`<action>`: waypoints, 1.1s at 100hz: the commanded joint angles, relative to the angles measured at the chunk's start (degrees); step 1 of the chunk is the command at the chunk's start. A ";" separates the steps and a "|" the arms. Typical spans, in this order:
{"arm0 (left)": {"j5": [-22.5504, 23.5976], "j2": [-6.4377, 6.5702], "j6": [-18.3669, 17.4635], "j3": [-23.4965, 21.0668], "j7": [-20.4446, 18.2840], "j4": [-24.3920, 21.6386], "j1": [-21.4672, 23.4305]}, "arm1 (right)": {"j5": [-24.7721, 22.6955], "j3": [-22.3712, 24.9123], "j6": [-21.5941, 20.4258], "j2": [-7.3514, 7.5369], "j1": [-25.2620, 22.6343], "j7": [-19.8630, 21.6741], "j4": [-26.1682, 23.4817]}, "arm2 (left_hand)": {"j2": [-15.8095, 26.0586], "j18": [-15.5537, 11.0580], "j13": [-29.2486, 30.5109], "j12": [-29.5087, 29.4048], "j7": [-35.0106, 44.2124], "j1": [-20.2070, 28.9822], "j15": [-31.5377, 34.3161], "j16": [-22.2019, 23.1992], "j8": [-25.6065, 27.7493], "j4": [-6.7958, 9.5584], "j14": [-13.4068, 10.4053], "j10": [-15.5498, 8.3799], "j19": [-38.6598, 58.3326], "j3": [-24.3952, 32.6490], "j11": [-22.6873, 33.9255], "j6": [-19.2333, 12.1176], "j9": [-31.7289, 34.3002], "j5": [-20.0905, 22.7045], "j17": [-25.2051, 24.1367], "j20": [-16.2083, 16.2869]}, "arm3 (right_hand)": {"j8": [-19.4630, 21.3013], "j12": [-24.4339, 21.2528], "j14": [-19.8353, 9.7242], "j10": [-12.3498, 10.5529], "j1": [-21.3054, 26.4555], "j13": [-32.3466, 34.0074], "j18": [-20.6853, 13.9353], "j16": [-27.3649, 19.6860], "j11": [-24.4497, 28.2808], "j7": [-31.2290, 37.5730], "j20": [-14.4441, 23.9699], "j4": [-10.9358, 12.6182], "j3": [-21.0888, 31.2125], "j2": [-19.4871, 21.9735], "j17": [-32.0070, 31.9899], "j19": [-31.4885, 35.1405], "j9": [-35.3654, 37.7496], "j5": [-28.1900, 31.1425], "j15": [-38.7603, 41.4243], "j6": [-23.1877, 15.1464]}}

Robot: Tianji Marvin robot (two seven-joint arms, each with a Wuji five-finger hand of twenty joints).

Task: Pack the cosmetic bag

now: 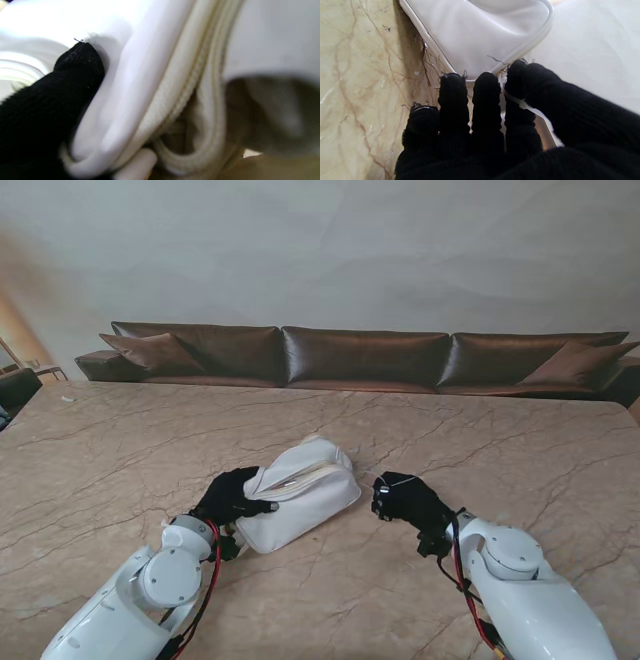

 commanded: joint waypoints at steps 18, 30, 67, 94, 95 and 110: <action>-7.31 -3.83 -4.17 3.46 4.80 6.92 -0.52 | 0.91 1.27 0.57 0.16 -2.02 -0.02 -0.80 | 16.04 -0.86 7.98 1.30 8.21 23.61 15.89 2.48 14.17 6.90 0.23 -0.55 8.13 8.93 12.34 -2.92 -0.50 12.31 6.26 0.70 | 5.81 0.58 -0.62 -1.57 7.76 1.13 -0.52 0.66 1.43 5.90 0.85 1.55 5.96 -1.04 0.56 1.45 1.64 6.12 1.56 -11.85; -5.22 -4.59 -3.94 4.91 8.50 8.21 -1.40 | 1.77 2.20 1.44 0.14 -2.95 -0.67 -2.74 | 15.44 1.98 12.44 1.75 14.76 27.03 30.34 4.82 25.14 10.14 -0.63 -1.70 15.79 13.43 21.96 -5.28 2.79 16.46 12.61 -6.68 | 5.18 1.17 -0.41 -0.31 7.60 1.40 -0.63 1.76 1.69 4.47 1.36 1.12 4.70 -0.11 0.74 2.67 1.40 5.24 3.54 -12.42; 7.54 -3.01 -6.86 9.26 10.46 12.20 -4.26 | -1.35 5.14 5.26 0.78 -4.79 -7.10 -12.25 | 10.50 2.05 12.56 6.36 14.38 28.37 36.37 0.57 29.79 9.46 -1.75 -2.32 17.92 17.02 24.85 -7.14 6.61 19.30 13.60 -10.26 | 4.02 1.57 -0.22 0.06 6.84 1.74 -0.69 3.34 1.98 3.88 1.94 1.03 4.06 1.35 1.20 4.24 1.38 4.49 5.59 -12.58; 11.90 -2.16 -6.63 11.53 10.50 12.98 -5.35 | -4.76 6.28 7.14 1.91 -4.87 -6.79 -16.86 | 9.35 1.43 12.65 6.74 14.01 27.66 36.81 0.53 30.13 9.41 -2.21 -2.65 18.18 18.07 24.47 -7.80 7.32 19.54 14.42 -10.78 | 3.42 1.26 -0.21 -0.01 7.00 1.64 -0.71 3.48 1.63 3.64 1.99 0.99 3.66 1.41 1.23 4.45 1.24 4.18 5.46 -12.49; 11.87 -2.15 -6.43 11.55 10.39 12.88 -5.33 | -4.88 6.31 7.19 1.97 -4.89 -6.68 -17.04 | 9.30 1.43 12.65 6.75 14.02 27.62 36.83 0.53 30.14 9.41 -2.20 -2.65 18.18 18.09 24.47 -7.76 7.35 19.59 14.44 -10.81 | 3.41 1.24 -0.20 -0.01 7.00 1.62 -0.71 3.47 1.60 3.65 1.99 0.98 3.65 1.40 1.23 4.46 1.21 4.18 5.44 -12.47; 12.63 -1.67 -5.19 11.98 8.85 11.93 -5.39 | -5.64 6.56 6.93 2.39 -5.28 -6.23 -19.35 | 8.98 1.34 12.64 6.94 13.96 27.64 37.05 0.42 30.23 9.33 -2.13 -2.59 18.45 18.40 24.47 -7.57 7.39 19.57 14.35 -10.98 | 3.22 0.97 -0.28 -0.11 7.00 1.70 -0.72 3.45 1.32 3.66 1.97 1.01 3.72 1.16 1.22 4.47 1.33 4.22 5.24 -12.50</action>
